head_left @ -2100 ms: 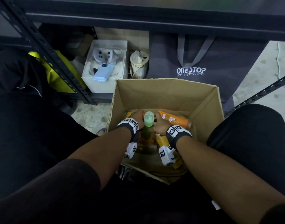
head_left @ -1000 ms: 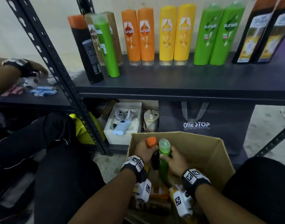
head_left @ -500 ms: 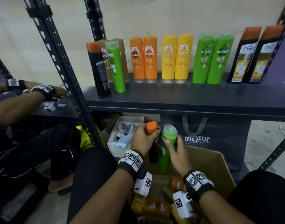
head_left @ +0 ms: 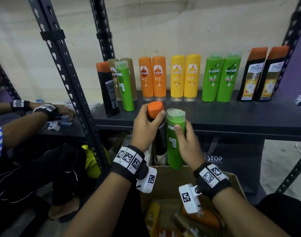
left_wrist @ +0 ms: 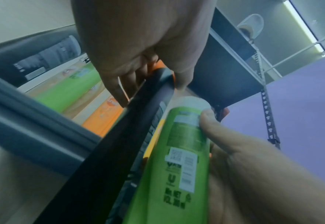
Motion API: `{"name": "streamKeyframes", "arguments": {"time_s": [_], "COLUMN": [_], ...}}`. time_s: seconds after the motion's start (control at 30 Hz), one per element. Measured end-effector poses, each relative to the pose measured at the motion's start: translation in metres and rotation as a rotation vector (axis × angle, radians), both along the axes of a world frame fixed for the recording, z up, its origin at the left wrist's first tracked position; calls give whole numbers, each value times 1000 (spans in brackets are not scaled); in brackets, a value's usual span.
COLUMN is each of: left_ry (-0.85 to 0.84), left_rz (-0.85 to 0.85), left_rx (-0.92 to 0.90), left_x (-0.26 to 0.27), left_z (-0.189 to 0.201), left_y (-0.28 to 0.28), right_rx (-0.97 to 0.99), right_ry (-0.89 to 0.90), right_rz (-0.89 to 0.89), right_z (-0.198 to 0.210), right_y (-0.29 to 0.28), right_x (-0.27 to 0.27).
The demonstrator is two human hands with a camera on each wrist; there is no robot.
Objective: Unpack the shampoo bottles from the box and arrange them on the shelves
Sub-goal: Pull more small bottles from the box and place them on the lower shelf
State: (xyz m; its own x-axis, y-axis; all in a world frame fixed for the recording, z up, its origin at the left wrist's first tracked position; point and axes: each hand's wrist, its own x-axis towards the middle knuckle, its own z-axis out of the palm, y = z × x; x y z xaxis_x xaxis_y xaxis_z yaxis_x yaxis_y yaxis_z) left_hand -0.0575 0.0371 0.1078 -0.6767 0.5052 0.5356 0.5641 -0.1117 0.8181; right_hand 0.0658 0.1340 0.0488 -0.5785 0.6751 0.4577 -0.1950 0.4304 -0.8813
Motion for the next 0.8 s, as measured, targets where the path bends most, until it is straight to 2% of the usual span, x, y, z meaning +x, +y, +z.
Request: {"name": "streamKeyframes", "arguments": {"time_s": [0.2, 0.47, 0.8], "left_ry": [32, 96, 79], "left_rz": [45, 43, 77], "left_rx": [175, 259, 317], "left_x": [-1, -27, -60], "left_z": [32, 70, 98], "left_y": [1, 1, 19], "right_rx": [-12, -12, 50], "right_ry": [139, 295, 324], "right_rz": [33, 47, 7], "right_z": [44, 86, 121], "right_y": [-11, -5, 17], "right_x": [-13, -37, -70]}}
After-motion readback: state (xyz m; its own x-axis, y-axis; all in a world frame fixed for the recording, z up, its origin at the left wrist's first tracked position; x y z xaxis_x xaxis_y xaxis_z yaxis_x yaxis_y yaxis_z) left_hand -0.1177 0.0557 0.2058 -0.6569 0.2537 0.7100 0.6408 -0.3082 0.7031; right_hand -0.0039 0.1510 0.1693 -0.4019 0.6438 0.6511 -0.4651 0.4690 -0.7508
